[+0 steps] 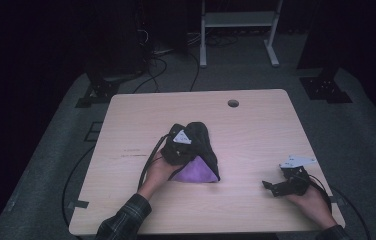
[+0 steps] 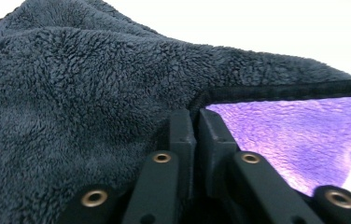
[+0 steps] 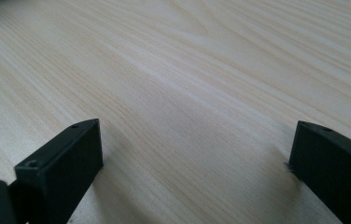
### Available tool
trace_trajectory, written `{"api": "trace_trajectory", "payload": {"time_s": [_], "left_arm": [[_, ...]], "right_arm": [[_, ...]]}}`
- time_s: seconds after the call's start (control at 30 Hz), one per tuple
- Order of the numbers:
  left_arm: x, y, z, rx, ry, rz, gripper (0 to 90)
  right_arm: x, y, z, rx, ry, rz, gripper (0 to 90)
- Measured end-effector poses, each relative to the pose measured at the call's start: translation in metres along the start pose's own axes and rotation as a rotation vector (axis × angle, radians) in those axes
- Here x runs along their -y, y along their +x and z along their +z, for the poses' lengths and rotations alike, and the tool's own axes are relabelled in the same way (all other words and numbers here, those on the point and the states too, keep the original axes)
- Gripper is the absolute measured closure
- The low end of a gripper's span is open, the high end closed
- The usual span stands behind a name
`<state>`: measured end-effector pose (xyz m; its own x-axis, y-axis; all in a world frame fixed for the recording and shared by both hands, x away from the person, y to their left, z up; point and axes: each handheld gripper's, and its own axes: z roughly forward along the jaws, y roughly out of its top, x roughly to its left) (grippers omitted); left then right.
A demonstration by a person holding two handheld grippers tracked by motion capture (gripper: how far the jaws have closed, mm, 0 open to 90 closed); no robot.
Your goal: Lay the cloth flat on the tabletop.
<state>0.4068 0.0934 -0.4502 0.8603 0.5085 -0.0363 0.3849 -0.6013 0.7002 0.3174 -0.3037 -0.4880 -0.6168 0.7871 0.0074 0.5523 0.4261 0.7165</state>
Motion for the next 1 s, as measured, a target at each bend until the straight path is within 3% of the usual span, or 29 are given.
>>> {"api": "trace_trajectory", "payload": {"time_s": [0.17, 0.27, 0.37, 0.4, 0.43, 0.57, 0.7, 0.77, 0.8, 0.87, 0.93, 1.0], "left_arm": [[0.0, -0.002, -0.011, 0.012, -0.026, -0.006, 86.0], [0.0, -0.003, -0.027, -0.012, -0.046, 0.01, 86.1], [0.006, 0.001, -0.051, -0.053, -0.085, -0.003, 86.1], [0.006, 0.001, -0.051, -0.053, -0.085, -0.003, 86.1], [0.012, 0.004, -0.063, -0.077, -0.099, -0.015, 86.1], [0.029, 0.013, -0.086, -0.126, -0.12, -0.054, 86.1], [0.044, 0.02, -0.102, -0.163, -0.127, -0.09, 86.1], [0.056, 0.026, -0.112, -0.192, -0.127, -0.117, 86.1], [0.065, 0.03, -0.121, -0.227, -0.118, -0.134, 86.1], [0.07, 0.032, -0.125, -0.244, -0.114, -0.15, 86.1], [0.086, 0.035, -0.13, -0.263, -0.095, -0.187, 86.0], [0.091, 0.035, -0.129, -0.263, -0.079, -0.191, 86.0]], "right_arm": [[0.0, 0.0, 0.0, 0.0, 0.0, 0.0, 1.9], [0.0, 0.0, 0.0, 0.0, 0.0, 0.0, 1.8], [0.0, 0.0, 0.0, 0.0, 0.0, 0.0, 1.9], [0.0, 0.0, 0.0, 0.0, 0.0, 0.0, 1.9], [0.0, 0.0, 0.0, 0.0, 0.0, 0.0, 1.9], [0.0, 0.0, 0.0, 0.002, -0.001, 0.0, 2.1], [0.0, 0.0, -0.001, 0.005, -0.003, 0.006, 4.3], [-0.001, -0.001, -0.002, 0.009, 0.003, 0.011, 7.6], [-0.003, -0.001, -0.004, 0.01, 0.009, 0.015, 13.7], [-0.004, -0.001, -0.004, 0.008, 0.007, 0.019, 13.7], [-0.013, 0.003, -0.007, -0.01, -0.022, 0.028, 17.1], [-0.015, 0.004, -0.008, -0.019, -0.039, 0.03, 19.0]]}}
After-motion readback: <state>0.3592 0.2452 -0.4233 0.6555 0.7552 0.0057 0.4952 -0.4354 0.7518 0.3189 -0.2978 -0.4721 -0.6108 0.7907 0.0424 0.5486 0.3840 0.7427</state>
